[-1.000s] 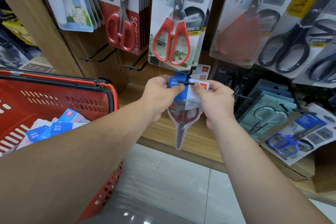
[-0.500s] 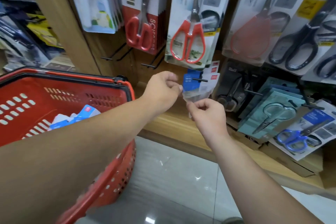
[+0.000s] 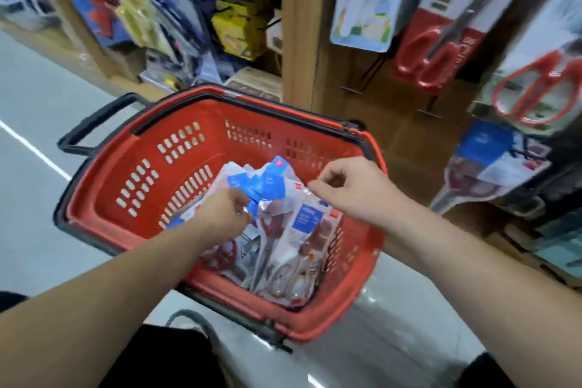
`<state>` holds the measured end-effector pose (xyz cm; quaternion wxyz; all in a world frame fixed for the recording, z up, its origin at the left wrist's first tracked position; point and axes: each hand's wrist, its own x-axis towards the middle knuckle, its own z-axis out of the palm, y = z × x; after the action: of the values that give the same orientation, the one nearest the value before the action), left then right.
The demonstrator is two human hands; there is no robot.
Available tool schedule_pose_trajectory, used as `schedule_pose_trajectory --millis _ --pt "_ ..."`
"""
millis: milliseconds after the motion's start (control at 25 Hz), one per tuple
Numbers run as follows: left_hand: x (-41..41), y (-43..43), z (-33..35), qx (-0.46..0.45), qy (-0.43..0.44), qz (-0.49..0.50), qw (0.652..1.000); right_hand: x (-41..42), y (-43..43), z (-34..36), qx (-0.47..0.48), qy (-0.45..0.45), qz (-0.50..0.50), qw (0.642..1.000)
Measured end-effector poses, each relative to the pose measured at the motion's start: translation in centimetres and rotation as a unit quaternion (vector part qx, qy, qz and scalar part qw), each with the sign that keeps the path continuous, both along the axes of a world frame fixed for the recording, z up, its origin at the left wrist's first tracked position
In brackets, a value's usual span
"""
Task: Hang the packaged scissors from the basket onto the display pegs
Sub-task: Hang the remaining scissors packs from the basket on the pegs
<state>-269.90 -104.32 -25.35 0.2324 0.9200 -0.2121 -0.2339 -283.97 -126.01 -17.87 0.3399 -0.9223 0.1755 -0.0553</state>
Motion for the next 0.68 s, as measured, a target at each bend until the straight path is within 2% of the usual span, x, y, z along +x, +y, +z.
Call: schedule_pose_trajectory --millis 80,160,200,280,360,520,680 --pt "1.2 -0.3 -1.0 0.045 0.005 -0.033 0.998 1.9 -1.1 -1.2 -0.046 0.090 0.028 0.994" --pt "2.2 -2.5 -0.9 -0.003 0.022 -0.059 0.998 3.6 -1.9 -1.7 -0.130 0.127 0.050 0.982" --pt "2.2 -3.9 -0.7 -0.027 0.037 -0.069 0.997 4.3 -2.1 -1.7 -0.178 0.110 0.065 0.976" --pt "1.6 -6.3 -1.7 -0.039 0.062 -0.093 0.993 4.7 -2.9 -1.9 -0.266 0.020 0.096 0.959" --pt "0.5 -7.9 -3.7 -0.035 0.109 -0.111 0.987 3.9 -4.1 -1.9 -0.313 -0.037 0.103 0.943" --pt "-2.2 -9.4 -5.6 -0.016 0.168 -0.139 0.976 2.5 -4.8 -2.5 -0.316 -0.010 0.046 0.948" --pt "-1.7 -8.7 -4.5 -0.049 0.188 -0.038 0.980 2.0 -4.6 -2.1 -0.250 -0.011 0.021 0.968"
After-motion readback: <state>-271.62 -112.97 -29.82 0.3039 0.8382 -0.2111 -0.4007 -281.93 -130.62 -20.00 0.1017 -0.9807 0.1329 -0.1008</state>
